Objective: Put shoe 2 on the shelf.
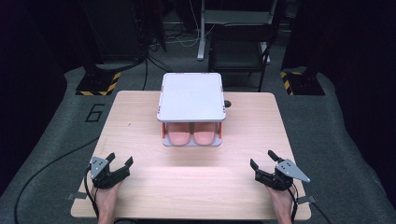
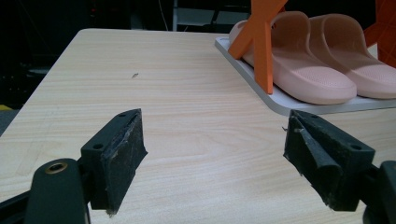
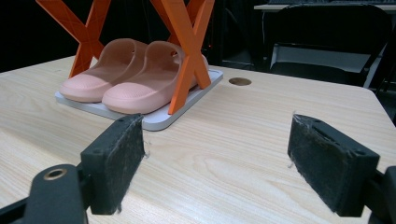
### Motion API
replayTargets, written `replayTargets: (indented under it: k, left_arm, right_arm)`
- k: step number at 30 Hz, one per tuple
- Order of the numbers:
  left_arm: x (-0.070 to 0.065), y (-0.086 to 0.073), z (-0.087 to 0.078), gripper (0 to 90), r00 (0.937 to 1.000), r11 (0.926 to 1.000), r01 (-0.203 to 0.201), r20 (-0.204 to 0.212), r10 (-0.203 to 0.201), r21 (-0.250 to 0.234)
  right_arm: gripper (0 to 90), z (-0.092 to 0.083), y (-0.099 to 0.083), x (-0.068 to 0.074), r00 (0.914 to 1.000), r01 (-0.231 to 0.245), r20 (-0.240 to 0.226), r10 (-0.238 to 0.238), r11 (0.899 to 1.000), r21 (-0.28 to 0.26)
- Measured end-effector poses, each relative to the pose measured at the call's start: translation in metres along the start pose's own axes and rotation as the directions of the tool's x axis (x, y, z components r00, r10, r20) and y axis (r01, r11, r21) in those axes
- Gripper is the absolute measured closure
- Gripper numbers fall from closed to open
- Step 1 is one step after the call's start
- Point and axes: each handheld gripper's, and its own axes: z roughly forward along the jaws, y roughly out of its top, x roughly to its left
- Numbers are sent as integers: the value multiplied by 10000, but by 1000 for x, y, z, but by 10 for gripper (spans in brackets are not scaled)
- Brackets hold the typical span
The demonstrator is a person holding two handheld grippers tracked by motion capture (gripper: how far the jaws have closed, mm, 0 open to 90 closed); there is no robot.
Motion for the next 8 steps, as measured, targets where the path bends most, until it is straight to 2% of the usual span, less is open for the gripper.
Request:
replayTargets:
  k: [8]
  left_arm:
    - [0,0,0,218,10000,10000,26,94,-26,14]
  right_arm:
    - [179,1,-1,-3,9999,-126,37,126,9999,111]
